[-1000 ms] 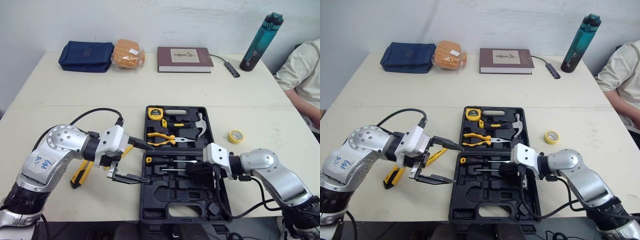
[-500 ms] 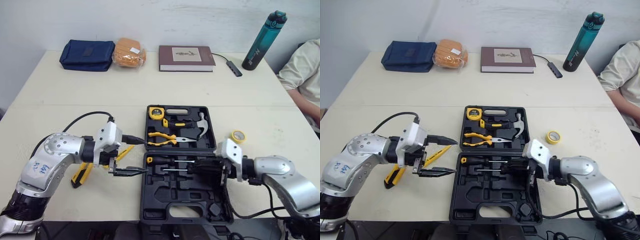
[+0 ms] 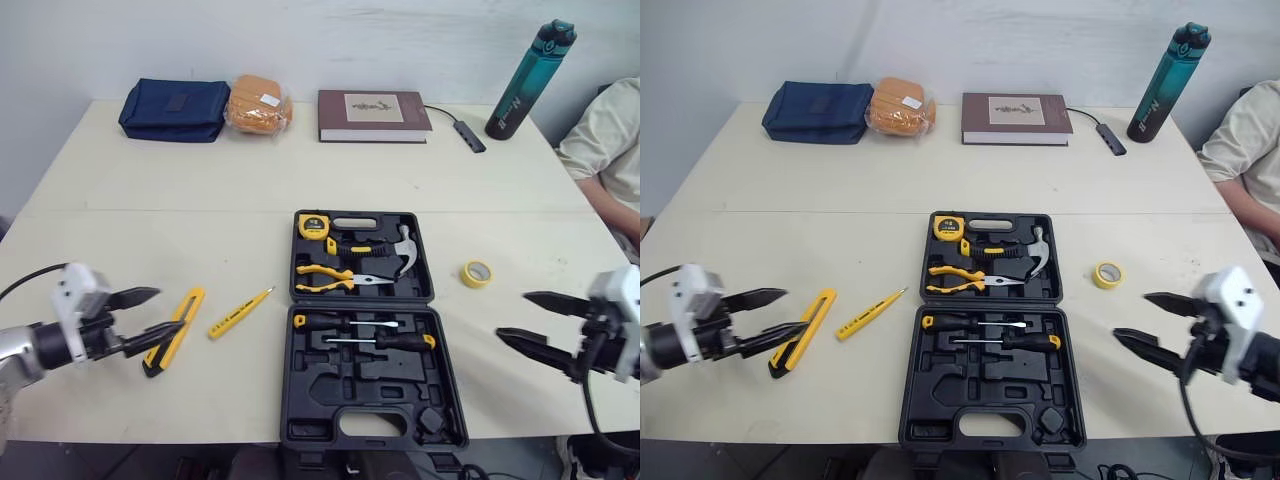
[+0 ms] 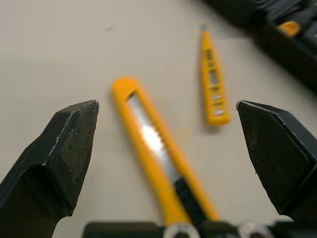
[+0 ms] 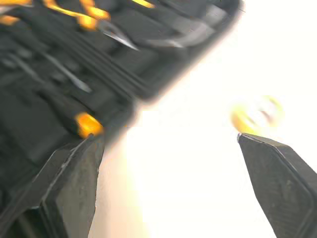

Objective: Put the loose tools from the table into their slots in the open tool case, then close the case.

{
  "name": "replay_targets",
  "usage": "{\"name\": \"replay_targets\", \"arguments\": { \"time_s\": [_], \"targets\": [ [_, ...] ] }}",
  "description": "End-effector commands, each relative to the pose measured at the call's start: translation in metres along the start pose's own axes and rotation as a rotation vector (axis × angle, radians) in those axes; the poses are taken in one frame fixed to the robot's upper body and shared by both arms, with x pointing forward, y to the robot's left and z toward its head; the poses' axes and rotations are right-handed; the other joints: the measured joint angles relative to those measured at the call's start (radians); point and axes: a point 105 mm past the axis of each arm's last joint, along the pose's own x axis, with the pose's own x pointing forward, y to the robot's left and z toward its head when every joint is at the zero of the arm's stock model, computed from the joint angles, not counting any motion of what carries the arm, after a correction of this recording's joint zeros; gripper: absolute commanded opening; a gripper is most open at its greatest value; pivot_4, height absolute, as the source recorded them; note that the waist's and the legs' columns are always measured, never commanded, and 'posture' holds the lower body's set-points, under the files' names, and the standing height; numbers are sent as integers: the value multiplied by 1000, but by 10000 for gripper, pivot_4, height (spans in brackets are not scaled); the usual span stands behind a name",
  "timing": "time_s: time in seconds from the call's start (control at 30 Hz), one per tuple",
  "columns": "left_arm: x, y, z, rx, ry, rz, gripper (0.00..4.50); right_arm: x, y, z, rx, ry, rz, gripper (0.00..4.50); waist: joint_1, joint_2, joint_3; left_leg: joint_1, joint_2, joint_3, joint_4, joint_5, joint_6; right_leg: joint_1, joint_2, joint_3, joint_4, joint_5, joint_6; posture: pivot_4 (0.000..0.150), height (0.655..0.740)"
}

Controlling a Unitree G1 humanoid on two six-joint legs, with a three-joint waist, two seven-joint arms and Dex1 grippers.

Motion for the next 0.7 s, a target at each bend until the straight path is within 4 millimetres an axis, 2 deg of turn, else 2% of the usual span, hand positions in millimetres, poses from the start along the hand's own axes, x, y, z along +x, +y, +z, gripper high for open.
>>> {"name": "replay_targets", "arguments": {
  "time_s": [0.03,0.23,0.43,0.6,0.7],
  "targets": [
    [-30,25,-2,14,5,134,45000,-28,-26,3,-28,-5,-138,44663,-1,0,0,0,0,0,0,-1,2,0,0,0,0,0,0,1500,7400],
    [-67,56,-22,-23,52,297,45000,-64,-57,-12,5,21,-311,44663,-3,0,0,2,-1,1,-7,-2,3,0,-1,0,-2,0,0,1500,7400],
    [-94,83,-26,-20,66,430,45000,-87,-75,-26,21,55,-421,44663,-5,0,0,3,-2,2,-11,-1,3,-1,-1,0,-2,-1,-1,1500,7400],
    [-93,86,-26,-5,67,419,45000,-86,-76,-27,21,50,-431,44663,-7,1,0,4,-1,3,-12,-1,3,-1,-2,0,-2,-1,-1,1500,7400],
    [-76,76,-19,24,54,343,45000,-69,-69,-17,1,22,-382,44663,-7,1,0,4,-1,3,-12,-1,2,-1,-2,0,-1,-1,-1,1500,7400]
  ]
}}
